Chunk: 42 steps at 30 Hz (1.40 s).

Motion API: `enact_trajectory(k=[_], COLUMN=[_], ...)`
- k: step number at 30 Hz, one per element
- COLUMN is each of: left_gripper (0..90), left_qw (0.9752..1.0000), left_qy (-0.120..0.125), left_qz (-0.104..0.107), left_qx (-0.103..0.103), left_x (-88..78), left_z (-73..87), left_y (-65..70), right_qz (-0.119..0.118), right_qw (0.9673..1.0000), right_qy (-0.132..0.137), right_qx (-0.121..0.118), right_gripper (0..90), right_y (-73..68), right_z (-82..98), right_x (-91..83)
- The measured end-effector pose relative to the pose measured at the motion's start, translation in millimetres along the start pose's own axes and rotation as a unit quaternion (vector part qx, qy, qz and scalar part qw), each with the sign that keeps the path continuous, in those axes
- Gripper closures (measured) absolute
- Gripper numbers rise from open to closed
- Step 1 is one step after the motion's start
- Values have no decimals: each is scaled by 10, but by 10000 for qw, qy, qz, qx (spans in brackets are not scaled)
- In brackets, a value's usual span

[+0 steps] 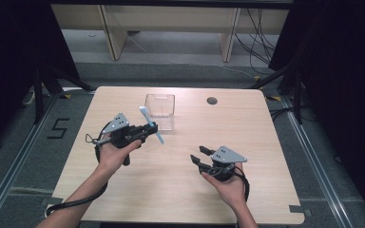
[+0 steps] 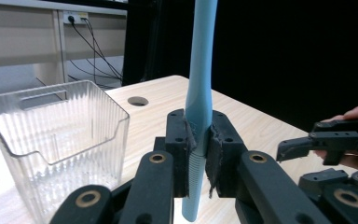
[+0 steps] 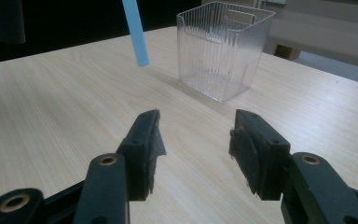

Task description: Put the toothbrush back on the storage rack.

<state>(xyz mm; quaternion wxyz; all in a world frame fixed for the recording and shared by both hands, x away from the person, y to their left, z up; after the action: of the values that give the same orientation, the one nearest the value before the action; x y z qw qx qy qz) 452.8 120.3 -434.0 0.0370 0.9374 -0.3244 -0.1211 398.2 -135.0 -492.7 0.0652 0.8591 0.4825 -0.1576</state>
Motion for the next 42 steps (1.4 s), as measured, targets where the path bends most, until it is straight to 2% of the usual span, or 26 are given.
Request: enact_trajectory(k=[2, 3, 4, 5, 7, 8, 9, 12, 13, 14, 15, 17, 18, 19, 21, 24, 26, 30, 31, 35, 37, 38, 39, 40, 41, 42], left_gripper=[797, 797, 797, 797, 797, 797, 797, 797, 797, 797, 797, 797, 797, 797, 797, 797, 797, 797, 797, 796, 797, 797, 797, 796, 797, 797], left_qw=[10000, 10000, 10000, 9999, 9999, 9999, 9998, 9997, 9997, 9997, 9996, 9994, 9994, 9992, 9992, 9989, 9988, 9983, 9982, 9975, 9974, 9973, 9971, 9970, 9966, 9966], left_qy=[37, 54, 61, 60, 72, 77, 81, 117, 123, 135, 155, 181, 189, 194, 258, 206, 209, 275, 273, 340, 355, 362, 369, 372, 375, 375], left_qz=[-26, -46, -54, -69, -99, -111, -130, -171, -181, -201, -218, -261, -274, -307, -273, -376, -401, -466, -499, -561, -572, -578, -595, -616, -653, -653], left_qx=[7, 47, 50, 45, 48, 52, 85, 86, 97, 97, 110, 129, 128, 147, 150, 169, 173, 201, 215, 271, 267, 288, 286, 295, 325, 325], left_x=[3, 6, 7, 10, 15, 17, 20, 27, 29, 32, 36, 46, 50, 56, 72, 79, 86, 108, 109, 127, 132, 135, 139, 144, 149, 149], left_z=[-11, -18, -22, -26, -33, -35, -38, -53, -60, -66, -74, -88, -91, -96, -101, -103, -107, -143, -152, -200, -211, -218, -223, -227, -235, -235], left_y=[-14, -29, -34, -43, -65, -74, -91, -121, -131, -141, -153, -179, -185, -198, -207, -242, -256, -301, -312, -353, -360, -369, -375, -384, -399, -399], right_qz=[50, 33, 41, 32, 27, 27, 125, 213, 228, 212, 287, 318, 323, 306, 336, 351, 362, 388, 332, 389, 405, 420, 428, 455, 431, 431], right_qw=[10000, 9999, 10000, 9998, 9998, 9998, 9999, 9997, 9997, 9997, 9996, 9995, 9993, 9995, 9992, 9993, 9991, 9992, 9992, 9990, 9989, 9990, 9988, 9988, 9986, 9986], right_qy=[-20, -23, 51, -41, -27, -27, -2, -19, 3, -6, 0, 35, 43, 69, 107, 75, 54, 62, 63, 154, 113, 100, 132, 115, 119, 119], right_qx=[7, 107, 33, 178, 200, 200, 25, 129, 69, 114, -2, 42, 177, 92, 182, 97, 195, 73, 230, 180, 187, 113, 212, 167, 276, 276], right_gripper=[512, 511, 510, 510, 510, 510, 510, 508, 506, 504, 503, 499, 497, 497, 496, 497, 497, 496, 496, 495, 495, 494, 494, 494, 494, 494], right_y=[14, 1, 18, 3, 7, 7, 36, 43, 54, 53, 76, 79, 66, 82, 71, 82, 60, 79, 59, 76, 76, 87, 73, 82, 71, 71], right_z=[14, 24, 29, 55, 77, 77, 77, 115, 119, 128, 130, 143, 164, 171, 191, 203, 218, 227, 238, 245, 249, 252, 259, 261, 272, 272], right_x=[-24, -27, -26, -47, -54, -54, -65, -98, -100, -108, -118, -121, -118, -117, -107, -111, -107, -108, -101, -99, -108, -111, -105, -112, -111, -111])
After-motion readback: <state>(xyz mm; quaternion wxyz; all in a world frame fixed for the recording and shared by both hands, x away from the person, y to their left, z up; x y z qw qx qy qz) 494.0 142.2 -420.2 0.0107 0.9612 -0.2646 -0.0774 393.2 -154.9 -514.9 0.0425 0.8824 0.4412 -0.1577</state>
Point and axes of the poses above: each handheld gripper's, and its own axes: x roughly forward along the jaws, z roughly out of its underside, y roughly to its right, the point moved 5 cm from there along x, roughly forward along the jaws, and after that the axes turned 13 degrees about -z, right-handed, at the moved point
